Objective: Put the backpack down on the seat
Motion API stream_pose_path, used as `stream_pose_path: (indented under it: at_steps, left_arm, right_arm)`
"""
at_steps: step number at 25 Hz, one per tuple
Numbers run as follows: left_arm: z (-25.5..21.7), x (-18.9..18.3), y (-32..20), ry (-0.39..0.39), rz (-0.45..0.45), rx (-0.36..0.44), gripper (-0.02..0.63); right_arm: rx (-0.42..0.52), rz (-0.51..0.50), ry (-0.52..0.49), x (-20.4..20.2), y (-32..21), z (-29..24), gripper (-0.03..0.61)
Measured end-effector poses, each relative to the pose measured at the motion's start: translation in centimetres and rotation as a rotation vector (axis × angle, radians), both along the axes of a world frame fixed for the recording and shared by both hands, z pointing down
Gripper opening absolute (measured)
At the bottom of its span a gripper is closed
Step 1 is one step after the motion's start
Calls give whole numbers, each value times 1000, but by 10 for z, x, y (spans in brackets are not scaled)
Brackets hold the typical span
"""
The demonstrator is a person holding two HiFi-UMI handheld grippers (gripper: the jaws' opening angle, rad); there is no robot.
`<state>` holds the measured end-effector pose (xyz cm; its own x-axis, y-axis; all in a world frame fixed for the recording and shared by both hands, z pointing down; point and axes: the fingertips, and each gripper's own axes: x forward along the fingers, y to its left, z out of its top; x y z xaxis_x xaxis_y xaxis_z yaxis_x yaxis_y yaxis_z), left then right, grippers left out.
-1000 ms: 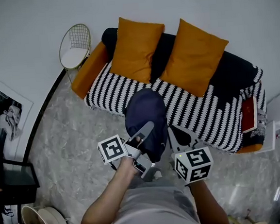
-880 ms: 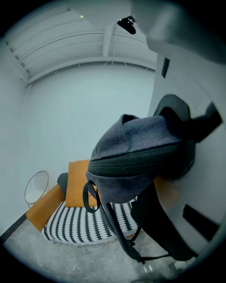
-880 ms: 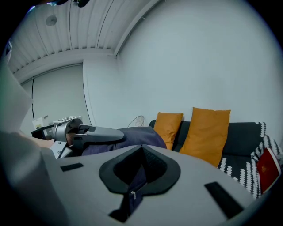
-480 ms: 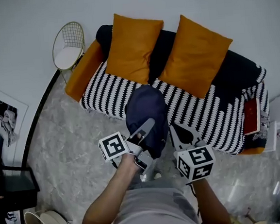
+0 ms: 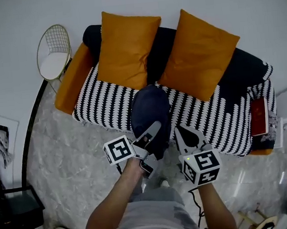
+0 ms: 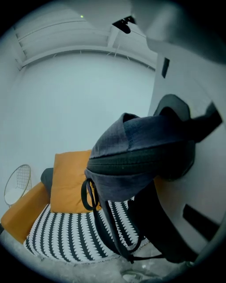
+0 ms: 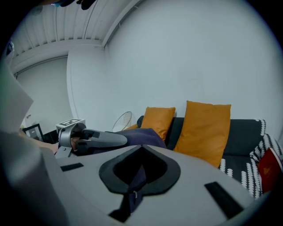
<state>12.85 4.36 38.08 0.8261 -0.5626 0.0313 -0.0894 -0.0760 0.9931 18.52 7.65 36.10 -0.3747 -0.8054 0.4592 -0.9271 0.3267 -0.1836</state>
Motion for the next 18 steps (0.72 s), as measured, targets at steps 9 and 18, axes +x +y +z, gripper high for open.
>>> stream_pose_path:
  at_steps: [9,18]
  left_arm:
    - [47,3,-72,49,50,-44,46]
    - [87,24,-115,67,105,-65,46]
  right_arm:
    - [-51,62,33,1,-57,37,2]
    - [-98,146,36,14,-91,82,2]
